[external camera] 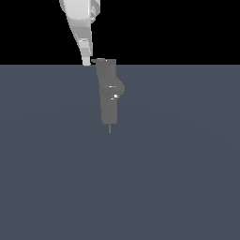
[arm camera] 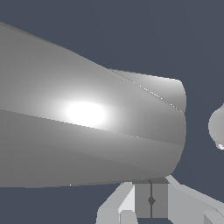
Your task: Turn on the faucet by rotating a designated handle.
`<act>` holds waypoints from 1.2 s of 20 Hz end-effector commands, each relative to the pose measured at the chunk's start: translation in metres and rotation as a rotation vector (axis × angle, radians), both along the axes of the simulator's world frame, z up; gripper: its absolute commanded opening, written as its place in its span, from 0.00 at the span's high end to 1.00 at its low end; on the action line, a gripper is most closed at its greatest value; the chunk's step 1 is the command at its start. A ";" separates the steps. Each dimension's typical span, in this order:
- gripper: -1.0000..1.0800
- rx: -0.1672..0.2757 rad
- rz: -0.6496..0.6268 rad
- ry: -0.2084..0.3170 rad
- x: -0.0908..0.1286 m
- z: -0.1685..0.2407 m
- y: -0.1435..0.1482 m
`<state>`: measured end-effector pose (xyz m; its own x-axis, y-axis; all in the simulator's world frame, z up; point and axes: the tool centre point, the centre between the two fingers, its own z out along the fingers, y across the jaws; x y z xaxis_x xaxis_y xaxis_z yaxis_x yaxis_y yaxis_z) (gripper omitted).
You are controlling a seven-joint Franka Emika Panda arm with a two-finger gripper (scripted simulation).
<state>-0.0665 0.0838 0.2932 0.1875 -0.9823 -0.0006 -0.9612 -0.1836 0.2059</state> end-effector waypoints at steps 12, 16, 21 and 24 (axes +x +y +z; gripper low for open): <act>1.00 -0.001 -0.030 -0.010 0.015 0.005 -0.102; 1.00 0.002 0.000 0.002 0.015 0.000 -0.087; 1.00 0.002 -0.004 0.000 0.028 -0.001 -0.099; 1.00 0.001 -0.007 -0.001 0.036 -0.002 -0.107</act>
<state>-0.0375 -0.0175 0.2936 0.1840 -0.9829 -0.0034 -0.9611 -0.1807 0.2089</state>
